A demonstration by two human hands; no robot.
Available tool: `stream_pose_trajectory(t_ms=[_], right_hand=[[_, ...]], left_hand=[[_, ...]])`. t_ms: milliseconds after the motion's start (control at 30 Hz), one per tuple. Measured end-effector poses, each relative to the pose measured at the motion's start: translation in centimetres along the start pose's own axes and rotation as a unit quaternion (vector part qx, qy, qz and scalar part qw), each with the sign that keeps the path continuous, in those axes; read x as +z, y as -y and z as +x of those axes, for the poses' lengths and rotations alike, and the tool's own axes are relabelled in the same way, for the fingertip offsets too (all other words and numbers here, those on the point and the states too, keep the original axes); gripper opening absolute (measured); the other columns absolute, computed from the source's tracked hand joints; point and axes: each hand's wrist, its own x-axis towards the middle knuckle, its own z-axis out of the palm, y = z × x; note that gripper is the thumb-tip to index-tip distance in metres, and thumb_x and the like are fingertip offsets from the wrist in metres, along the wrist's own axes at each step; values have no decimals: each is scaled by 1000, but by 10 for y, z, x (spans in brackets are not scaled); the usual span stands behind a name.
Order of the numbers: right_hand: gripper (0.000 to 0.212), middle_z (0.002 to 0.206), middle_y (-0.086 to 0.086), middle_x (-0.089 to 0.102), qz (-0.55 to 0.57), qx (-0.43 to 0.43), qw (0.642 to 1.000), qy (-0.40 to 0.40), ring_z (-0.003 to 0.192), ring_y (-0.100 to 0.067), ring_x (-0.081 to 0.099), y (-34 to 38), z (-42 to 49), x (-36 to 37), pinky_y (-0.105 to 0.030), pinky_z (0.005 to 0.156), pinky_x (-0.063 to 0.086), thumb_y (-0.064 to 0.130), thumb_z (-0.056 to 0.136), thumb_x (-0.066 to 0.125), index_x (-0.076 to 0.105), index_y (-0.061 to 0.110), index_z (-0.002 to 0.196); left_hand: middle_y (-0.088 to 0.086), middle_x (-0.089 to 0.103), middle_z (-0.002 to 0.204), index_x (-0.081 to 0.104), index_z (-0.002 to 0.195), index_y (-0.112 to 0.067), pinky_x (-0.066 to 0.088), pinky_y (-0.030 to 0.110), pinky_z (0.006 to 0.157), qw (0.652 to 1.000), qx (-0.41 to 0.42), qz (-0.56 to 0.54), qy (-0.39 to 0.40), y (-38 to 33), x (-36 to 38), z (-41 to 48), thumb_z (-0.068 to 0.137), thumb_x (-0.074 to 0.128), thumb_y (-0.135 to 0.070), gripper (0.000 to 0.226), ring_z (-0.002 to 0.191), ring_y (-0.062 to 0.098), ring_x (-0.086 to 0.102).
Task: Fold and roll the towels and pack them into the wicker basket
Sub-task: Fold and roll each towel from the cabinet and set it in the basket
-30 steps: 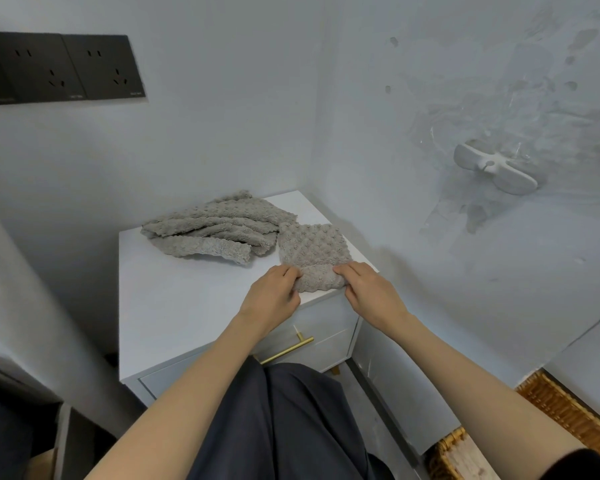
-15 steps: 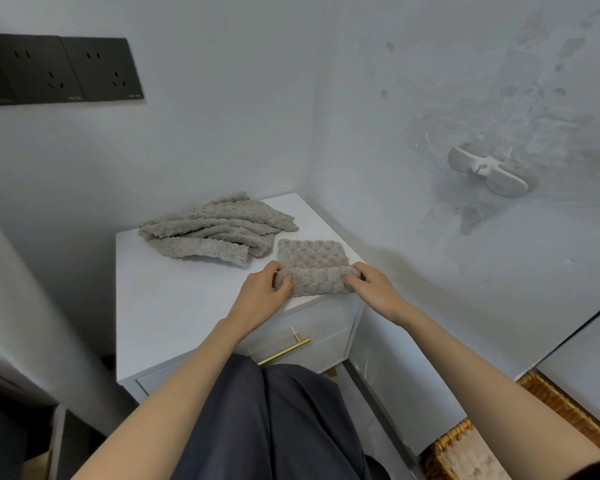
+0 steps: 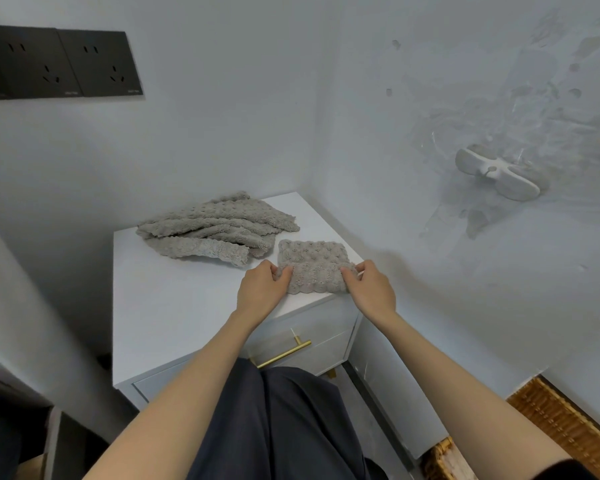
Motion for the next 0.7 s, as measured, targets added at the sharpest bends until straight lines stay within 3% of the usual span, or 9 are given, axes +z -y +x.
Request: stream_pose_trajectory(t_ms=[133,267,333,400,700], right_hand=[[32,102,-6,61,-94,-38,992,-68,100,-27,52,11,-3,3,-37,77,41,41,96,46,47,13,112],[25,112,-9,59,-181,-227,937,-193,101,-29,51,22,-15,5,-37,79,41,13,91,55,58,10,116],[31,117,-11,61,-169,-338,911,-163,107,-30,55,26,-21,11,-40,88,44,1,85,59,62,7,115],[36,121,-10,62,-171,-397,895,-113,113,-29,56,30,-29,21,-42,100,43,-1,83,60,62,5,119],[51,139,-14,51,-219,-398,889,-51,131,-32,46,22,-38,37,-46,111,31,-3,84,58,50,1,135]], left_hand=[[-1,51,70,48,78,-13,32,29,59,1000,-12,16,-5,-1,3,2,93,49,-48,38,73,21,51],[0,54,75,49,80,-14,34,29,61,1000,-15,21,-1,1,3,6,93,50,-48,36,76,22,52],[0,54,73,48,76,-14,34,30,60,1000,-20,21,0,1,3,7,92,50,-48,38,75,23,52],[0,53,71,46,71,-15,33,30,58,999,-24,21,0,1,3,7,92,50,-49,40,73,23,52],[0,55,69,47,68,-16,38,29,60,999,-29,35,8,0,4,10,91,48,-49,40,73,25,55]])
